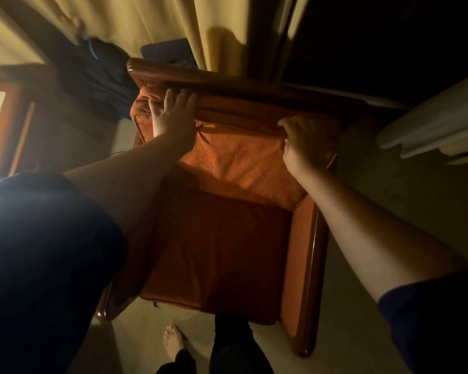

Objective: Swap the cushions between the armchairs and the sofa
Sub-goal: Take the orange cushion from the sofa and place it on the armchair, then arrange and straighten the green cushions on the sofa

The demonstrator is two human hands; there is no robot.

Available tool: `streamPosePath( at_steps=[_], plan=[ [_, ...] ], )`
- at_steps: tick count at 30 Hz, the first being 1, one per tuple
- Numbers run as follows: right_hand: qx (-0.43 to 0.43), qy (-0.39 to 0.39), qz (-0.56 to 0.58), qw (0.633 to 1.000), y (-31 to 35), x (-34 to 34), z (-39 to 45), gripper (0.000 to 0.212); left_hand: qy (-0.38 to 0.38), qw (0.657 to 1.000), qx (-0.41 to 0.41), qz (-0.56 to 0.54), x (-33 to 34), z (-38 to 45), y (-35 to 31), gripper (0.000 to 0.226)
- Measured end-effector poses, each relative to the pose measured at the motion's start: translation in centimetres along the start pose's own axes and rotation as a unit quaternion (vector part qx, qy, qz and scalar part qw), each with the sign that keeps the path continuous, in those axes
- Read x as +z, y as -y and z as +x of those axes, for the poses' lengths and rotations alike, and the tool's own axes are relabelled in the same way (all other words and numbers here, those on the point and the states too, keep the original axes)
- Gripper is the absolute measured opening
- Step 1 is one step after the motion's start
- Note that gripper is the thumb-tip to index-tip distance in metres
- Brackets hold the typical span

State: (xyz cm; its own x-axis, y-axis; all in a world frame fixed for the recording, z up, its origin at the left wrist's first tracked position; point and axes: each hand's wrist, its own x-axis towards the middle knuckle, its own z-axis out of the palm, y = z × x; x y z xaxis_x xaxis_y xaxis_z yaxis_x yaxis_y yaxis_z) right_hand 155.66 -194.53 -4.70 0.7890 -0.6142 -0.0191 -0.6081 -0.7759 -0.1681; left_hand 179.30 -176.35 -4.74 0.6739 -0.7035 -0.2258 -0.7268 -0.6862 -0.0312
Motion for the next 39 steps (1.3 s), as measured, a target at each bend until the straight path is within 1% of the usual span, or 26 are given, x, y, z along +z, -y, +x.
streamPosePath(
  at_steps=[1,3,5,6,7,8,9,11,12,14,16,18,20,22,25,26,27,28,30,31,33,35,39],
  plan=[
    [0.008,0.023,-0.017,1.000,0.4,-0.1,-0.4,0.061,0.001,1.000,0.001,0.007,-0.1,-0.6,0.0,0.078],
    [0.020,0.115,-0.060,0.991,0.7,-0.7,-1.4,0.085,0.003,1.000,0.006,-0.008,-0.1,-3.1,0.2,0.085],
    [0.033,0.226,-0.112,0.967,1.3,-1.6,-2.1,0.113,0.061,0.998,0.018,-0.031,-0.6,-5.7,0.7,0.106],
    [0.050,0.261,-0.116,0.957,2.0,-2.6,-2.1,0.119,0.092,0.995,0.030,-0.021,-1.2,-6.9,1.1,0.111],
    [0.074,0.270,-0.085,0.956,3.2,-3.9,-2.1,0.116,0.112,0.993,0.041,-0.010,-2.3,-8.0,1.6,0.108],
    [0.090,0.255,-0.031,0.962,4.7,-5.5,-1.9,0.106,0.123,0.991,0.051,-0.010,-3.5,-9.0,2.2,0.099],
    [0.094,0.222,0.040,0.970,6.3,-7.1,-1.9,0.092,0.129,0.990,0.057,-0.027,-5.0,-10.1,2.7,0.088],
    [0.038,0.172,0.165,0.970,11.0,-10.1,-3.2,0.072,0.129,0.983,0.035,-0.123,-7.5,-13.6,4.6,0.069],
    [0.006,0.168,0.216,0.962,13.7,-11.3,-4.6,0.065,0.127,0.975,0.014,-0.183,-8.5,-16.0,5.9,0.064],
    [-0.041,0.201,0.279,0.938,19.1,-12.6,-8.1,0.052,0.115,0.948,-0.045,-0.295,-9.8,-21.3,8.8,0.054],
    [-0.095,0.244,0.302,0.917,25.0,-12.9,-12.5,0.045,0.093,0.912,-0.136,-0.376,-9.9,-28.6,13.0,0.042],
    [-0.154,0.274,0.301,0.900,30.9,-12.9,-17.0,0.042,0.071,0.874,-0.208,-0.434,-9.4,-36.6,17.2,0.033],
    [-0.217,0.307,0.312,0.873,36.4,-13.3,-21.4,0.042,0.043,0.836,-0.271,-0.475,-8.5,-44.6,20.8,0.028],
    [-0.286,0.330,0.307,0.846,42.0,-13.3,-26.4,0.041,0.010,0.783,-0.336,-0.523,-7.3,-53.3,24.0,0.024],
    [-0.392,0.323,0.273,0.817,49.5,-13.3,-33.4,0.038,-0.056,0.684,-0.400,-0.607,-5.7,-65.5,27.0,0.029],
    [-0.419,0.323,0.268,0.805,51.9,-13.1,-35.8,0.037,-0.077,0.658,-0.418,-0.621,-5.3,-69.5,27.5,0.030],
    [-0.442,0.328,0.267,0.791,54.1,-12.9,-38.3,0.036,-0.094,0.645,-0.437,-0.620,-4.9,-73.4,27.8,0.028],
    [-0.457,0.340,0.267,0.778,56.3,-12.7,-40.8,0.036,-0.111,0.639,-0.456,-0.609,-4.4,-77.0,28.0,0.024],
    [-0.477,0.370,0.265,0.752,59.9,-12.5,-45.3,0.035,-0.129,0.639,-0.494,-0.575,-3.7,-83.0,28.6,0.020],
    [-0.493,0.386,0.255,0.737,61.8,-12.3,-47.7,0.034,-0.139,0.633,-0.516,-0.560,-3.3,-86.1,28.9,0.021],
    [-0.525,0.401,0.235,0.712,65.2,-11.8,-52.1,0.034,-0.161,0.607,-0.558,-0.543,-2.2,-91.7,29.3,0.022],
    [-0.551,0.407,0.218,0.695,68.5,-11.2,-55.9,0.034,-0.179,0.583,-0.586,-0.533,-1.2,-96.1,29.9,0.023],
    [-0.588,0.421,0.184,0.666,75.4,-9.0,-62.2,0.031,-0.211,0.542,-0.624,-0.522,1.8,-103.2,32.5,0.025]
  ],
)
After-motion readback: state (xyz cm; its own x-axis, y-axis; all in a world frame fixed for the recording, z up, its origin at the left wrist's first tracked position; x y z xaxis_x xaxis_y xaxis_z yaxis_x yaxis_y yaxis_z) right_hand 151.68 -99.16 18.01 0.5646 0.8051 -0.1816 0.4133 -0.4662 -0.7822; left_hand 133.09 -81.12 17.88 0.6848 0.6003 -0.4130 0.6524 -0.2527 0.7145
